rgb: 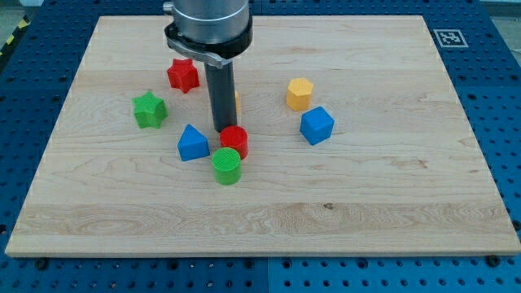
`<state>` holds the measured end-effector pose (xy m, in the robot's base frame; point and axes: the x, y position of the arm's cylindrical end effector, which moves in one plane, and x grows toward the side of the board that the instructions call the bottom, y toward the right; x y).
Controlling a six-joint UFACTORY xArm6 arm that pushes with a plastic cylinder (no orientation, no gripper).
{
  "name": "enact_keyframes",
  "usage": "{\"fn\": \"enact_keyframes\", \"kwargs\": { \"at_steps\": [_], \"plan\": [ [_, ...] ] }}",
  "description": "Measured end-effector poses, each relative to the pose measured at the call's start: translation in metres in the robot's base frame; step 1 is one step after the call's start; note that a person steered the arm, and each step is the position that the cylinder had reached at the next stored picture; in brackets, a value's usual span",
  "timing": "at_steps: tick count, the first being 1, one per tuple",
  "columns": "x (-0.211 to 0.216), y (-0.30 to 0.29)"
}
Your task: Slide the red circle to the right of the green circle
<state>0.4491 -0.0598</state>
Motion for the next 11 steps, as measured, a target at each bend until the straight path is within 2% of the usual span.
{"fn": "enact_keyframes", "kwargs": {
  "at_steps": [1, 3, 5, 8, 11],
  "plan": [
    [0.001, -0.01],
    [0.032, -0.011],
    [0.032, 0.027],
    [0.005, 0.077],
    [0.036, 0.077]
  ]
}}
